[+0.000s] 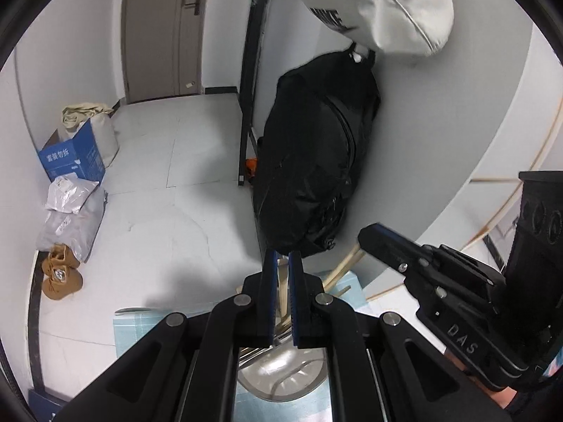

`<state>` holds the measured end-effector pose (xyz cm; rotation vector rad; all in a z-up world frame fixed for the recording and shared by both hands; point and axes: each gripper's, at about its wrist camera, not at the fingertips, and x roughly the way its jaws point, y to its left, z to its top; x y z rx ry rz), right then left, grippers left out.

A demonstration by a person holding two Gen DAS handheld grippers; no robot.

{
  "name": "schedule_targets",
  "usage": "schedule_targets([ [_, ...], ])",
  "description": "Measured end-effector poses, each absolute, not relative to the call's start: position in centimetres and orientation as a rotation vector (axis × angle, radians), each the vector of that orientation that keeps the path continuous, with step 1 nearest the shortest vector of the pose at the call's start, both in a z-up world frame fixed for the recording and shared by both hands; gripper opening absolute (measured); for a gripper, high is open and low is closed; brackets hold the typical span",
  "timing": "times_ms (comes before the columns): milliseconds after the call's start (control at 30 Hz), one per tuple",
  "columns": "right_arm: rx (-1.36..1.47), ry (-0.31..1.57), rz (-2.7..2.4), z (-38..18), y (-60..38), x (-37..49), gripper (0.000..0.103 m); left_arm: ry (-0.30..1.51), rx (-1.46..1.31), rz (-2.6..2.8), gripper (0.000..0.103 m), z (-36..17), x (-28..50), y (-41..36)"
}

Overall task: Organize utensils
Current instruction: 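Open both tools to drop the chopsticks into the holder, then withdraw both open tools from the holder back toward the remaining chopsticks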

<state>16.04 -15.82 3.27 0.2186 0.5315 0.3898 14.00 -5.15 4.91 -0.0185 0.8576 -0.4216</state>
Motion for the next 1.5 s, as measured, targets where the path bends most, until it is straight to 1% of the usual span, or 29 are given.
schedule_targets([
  [133, 0.222, 0.575, 0.432, 2.1, -15.5, 15.9, 0.007, 0.926, -0.085, -0.454, 0.002, 4.3, 14.6, -4.6],
  [167, 0.215, 0.587, 0.436, 1.7, -15.4, 16.1, 0.007, 0.947, -0.089, -0.453, 0.005, 4.2, 14.7, -4.6],
  [200, 0.212, 0.593, 0.442, 1.4, -15.4, 16.0, 0.009, 0.964, -0.088, -0.440, 0.012, 4.2, 14.7, -4.6],
  [233, 0.214, 0.602, 0.445, 1.2, -15.4, 15.9, 0.017, 0.972, -0.095, -0.441, 0.028, 4.2, 14.7, -4.5],
  [267, 0.220, 0.608, 0.442, 1.1, -15.5, 15.9, 0.035, 0.968, -0.109, -0.454, 0.037, 4.5, 14.4, -4.3],
  [300, 0.239, 0.601, 0.436, 1.1, -15.9, 15.5, 0.037, 0.946, -0.113, -0.439, 0.046, 4.7, 14.1, -4.2],
  [367, 0.283, 0.576, 0.424, 1.2, -16.7, 14.3, 0.038, 0.895, -0.119, -0.409, 0.049, 5.6, 13.2, -3.5],
  [400, 0.293, 0.576, 0.415, 1.2, -17.1, 13.8, 0.039, 0.887, -0.121, -0.401, 0.051, 6.0, 12.7, -3.1],
  [500, 0.322, 0.543, 0.386, 1.6, -18.4, 11.8, 0.046, 0.868, -0.142, -0.360, 0.052, 6.5, 11.4, -1.9],
  [533, 0.325, 0.535, 0.377, 1.7, -18.7, 11.4, 0.051, 0.859, -0.146, -0.339, 0.052, 6.7, 10.9, -1.4],
  [567, 0.326, 0.528, 0.368, 1.8, -18.9, 10.8, 0.055, 0.853, -0.149, -0.315, 0.052, 6.8, 10.3, -1.0],
  [767, 0.349, 0.514, 0.353, 2.4, -19.4, 8.1, 0.063, 0.793, -0.172, -0.233, 0.053, 7.3, 7.6, 0.2],
  [800, 0.350, 0.507, 0.356, 2.5, -19.4, 7.6, 0.063, 0.787, -0.170, -0.226, 0.056, 7.4, 7.3, 0.1],
  [833, 0.351, 0.498, 0.359, 2.7, -19.2, 7.1, 0.064, 0.783, -0.167, -0.221, 0.062, 7.4, 7.1, 0.0],
  [1100, 0.345, 0.456, 0.391, 4.0, -17.8, 3.9, 0.075, 0.703, -0.126, -0.169, 0.065, 8.4, 3.9, 0.0],
  [1133, 0.343, 0.448, 0.395, 4.2, -17.6, 3.5, 0.077, 0.694, -0.121, -0.160, 0.067, 8.5, 3.6, 0.0],
  [1167, 0.338, 0.439, 0.397, 4.3, -17.3, 3.1, 0.079, 0.686, -0.117, -0.153, 0.075, 8.5, 3.2, 0.2],
  [1200, 0.335, 0.434, 0.398, 4.4, -17.1, 2.7, 0.079, 0.668, -0.110, -0.138, 0.079, 8.6, 2.7, 0.3],
  [1500, 0.288, 0.425, 0.410, 4.0, -14.8, 0.5, 0.088, 0.583, -0.088, -0.092, 0.081, 7.4, 0.3, 1.5],
])
